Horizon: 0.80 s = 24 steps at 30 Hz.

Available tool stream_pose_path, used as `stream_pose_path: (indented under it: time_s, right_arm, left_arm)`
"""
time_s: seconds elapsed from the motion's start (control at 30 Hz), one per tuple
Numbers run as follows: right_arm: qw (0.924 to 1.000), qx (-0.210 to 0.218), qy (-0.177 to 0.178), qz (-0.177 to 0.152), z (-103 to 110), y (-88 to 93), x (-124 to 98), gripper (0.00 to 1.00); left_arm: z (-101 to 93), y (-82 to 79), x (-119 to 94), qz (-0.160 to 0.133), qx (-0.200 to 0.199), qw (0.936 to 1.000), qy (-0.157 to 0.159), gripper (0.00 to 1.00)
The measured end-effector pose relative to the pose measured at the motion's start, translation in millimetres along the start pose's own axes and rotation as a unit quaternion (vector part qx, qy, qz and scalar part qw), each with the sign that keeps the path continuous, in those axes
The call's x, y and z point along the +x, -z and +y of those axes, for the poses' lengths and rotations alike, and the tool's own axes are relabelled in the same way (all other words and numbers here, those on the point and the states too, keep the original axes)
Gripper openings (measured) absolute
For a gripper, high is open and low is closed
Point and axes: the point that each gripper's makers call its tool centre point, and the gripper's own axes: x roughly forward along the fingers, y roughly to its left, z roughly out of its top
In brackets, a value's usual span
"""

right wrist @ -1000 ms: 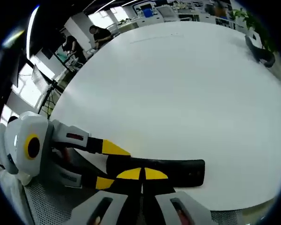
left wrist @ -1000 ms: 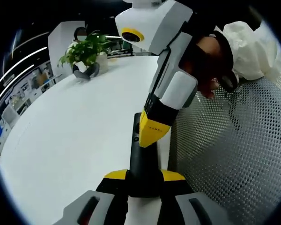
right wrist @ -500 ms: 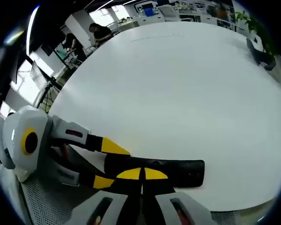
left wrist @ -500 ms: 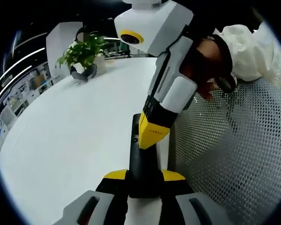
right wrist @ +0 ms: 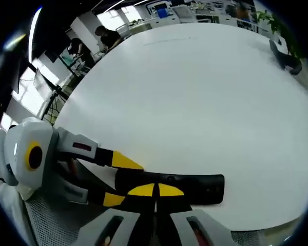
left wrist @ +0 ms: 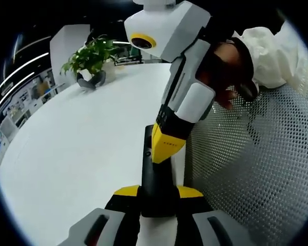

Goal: Press the specified remote control buttons in sequence, fully releasing each button before pressing the next.

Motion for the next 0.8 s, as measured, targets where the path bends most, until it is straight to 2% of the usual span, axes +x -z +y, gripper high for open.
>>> stream_pose_path:
  time_s: [0.13, 0.23, 0.3, 0.33, 0.4, 0.6, 0.63, 0.67, 0.8]
  right_arm:
    - [1.0000, 0.000, 0.001, -0.002, 0, -0.7, -1, 0.00]
    - [0.9997, 0.004, 0.003, -0.025, -2, -8.1, -6, 0.00]
    - [0.9985, 0.028, -0.026, -0.038, 6, -12.4, -7, 0.00]
    - [0.9978, 0.041, -0.041, -0.034, 9, -10.8, -6, 0.00]
    - [0.9980, 0.042, -0.041, -0.022, 9, -6.9, -4, 0.00]
    - [0.9998, 0.000, -0.016, 0.015, 7, 5.2, 4, 0.00]
    - [0.9998, -0.019, -0.010, 0.007, 8, 1.0, 2, 0.00]
    - [0.9996, -0.026, -0.007, 0.012, 9, 3.1, 3, 0.00]
    - [0.9997, -0.025, -0.005, 0.006, 8, 2.4, 3, 0.00]
  left_arm:
    - [-0.1, -1.4, 1, 0.000, 0.003, 1.0000, 0.000, 0.25]
    - [-1.6, -4.2, 4, 0.000, 0.013, 0.9999, 0.001, 0.25]
    - [-1.4, -4.0, 4, -0.001, 0.013, 0.9999, 0.001, 0.25]
    - [-1.1, -3.9, 4, -0.001, 0.011, 0.9999, 0.001, 0.25]
    - [-1.3, -4.0, 4, -0.002, 0.010, 0.9999, 0.002, 0.25]
    - [-1.4, -3.7, 4, -0.003, 0.009, 0.9999, 0.004, 0.25]
    - [-1.5, -3.8, 4, -0.003, 0.009, 0.9999, 0.005, 0.25]
    - [-1.6, -3.9, 4, -0.003, 0.008, 0.9999, 0.005, 0.25]
    - [-1.8, -3.7, 3, -0.003, 0.006, 1.0000, 0.007, 0.25]
